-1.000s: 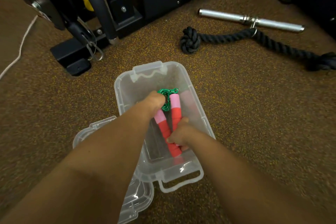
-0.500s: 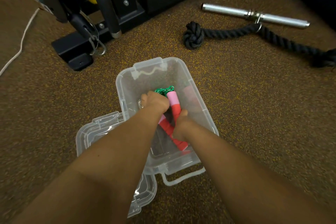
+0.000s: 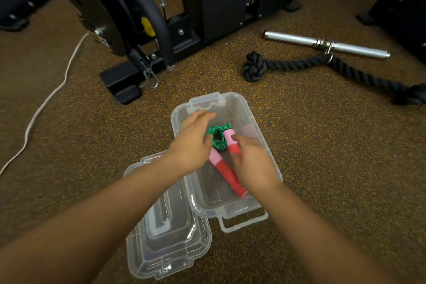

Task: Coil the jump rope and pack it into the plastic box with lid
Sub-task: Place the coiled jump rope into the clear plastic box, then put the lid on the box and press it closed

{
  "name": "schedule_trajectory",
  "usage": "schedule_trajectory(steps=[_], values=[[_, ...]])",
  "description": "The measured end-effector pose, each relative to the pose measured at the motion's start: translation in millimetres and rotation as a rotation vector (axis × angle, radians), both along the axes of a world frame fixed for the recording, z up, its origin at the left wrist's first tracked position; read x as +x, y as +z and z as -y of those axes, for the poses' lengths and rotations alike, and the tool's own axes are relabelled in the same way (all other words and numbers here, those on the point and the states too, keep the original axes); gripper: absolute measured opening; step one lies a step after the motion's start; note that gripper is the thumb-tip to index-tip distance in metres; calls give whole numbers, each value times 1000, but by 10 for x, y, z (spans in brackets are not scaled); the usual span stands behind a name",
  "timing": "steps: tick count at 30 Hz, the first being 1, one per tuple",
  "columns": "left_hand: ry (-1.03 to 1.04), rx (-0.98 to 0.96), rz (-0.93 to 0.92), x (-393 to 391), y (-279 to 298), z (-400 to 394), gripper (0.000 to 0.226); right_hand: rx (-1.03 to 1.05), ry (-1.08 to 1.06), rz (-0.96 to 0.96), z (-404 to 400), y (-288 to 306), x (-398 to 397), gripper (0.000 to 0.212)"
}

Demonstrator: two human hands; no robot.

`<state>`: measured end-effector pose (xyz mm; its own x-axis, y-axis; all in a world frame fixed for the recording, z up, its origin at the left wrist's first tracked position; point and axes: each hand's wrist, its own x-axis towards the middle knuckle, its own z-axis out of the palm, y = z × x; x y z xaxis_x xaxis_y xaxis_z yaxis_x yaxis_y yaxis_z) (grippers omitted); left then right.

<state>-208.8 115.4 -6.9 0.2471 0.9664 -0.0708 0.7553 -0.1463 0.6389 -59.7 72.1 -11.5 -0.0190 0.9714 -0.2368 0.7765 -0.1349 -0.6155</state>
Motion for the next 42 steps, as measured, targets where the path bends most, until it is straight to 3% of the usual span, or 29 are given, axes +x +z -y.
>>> schedule_trajectory(steps=[5, 8, 11, 15, 22, 27, 32, 36, 42], values=[[78, 150, 42, -362, 22, 428, 53, 294, 19, -92, 393, 91, 101, 27], [179, 178, 106, -546, -47, 661, 48, 375, 135, -202, 749, 132, -56, 23], [267, 109, 113, -742, -180, 850, 47, 362, 355, -231, 1114, 43, -309, 32], [272, -94, -18, -1022, -511, 1022, 53, 216, 531, -211, 1420, -266, -554, 35], [71, -478, -299, -1185, -907, 1264, 69, -84, 359, -65, 1448, -713, -453, 37], [-24, -627, -383, -1139, -1012, 1358, 70, -306, 181, -56, 1462, -877, -437, 56], [-82, -685, -455, -1124, -1013, 1378, 84, -614, -122, -249, 1394, -927, -526, 55], [-48, -696, -382, -1103, -1002, 1370, 81, -680, -154, -289, 1381, -953, -568, 33], [207, -828, -44, -1035, -809, 1155, 79, -745, -373, -474, 1338, -842, -710, 32]])
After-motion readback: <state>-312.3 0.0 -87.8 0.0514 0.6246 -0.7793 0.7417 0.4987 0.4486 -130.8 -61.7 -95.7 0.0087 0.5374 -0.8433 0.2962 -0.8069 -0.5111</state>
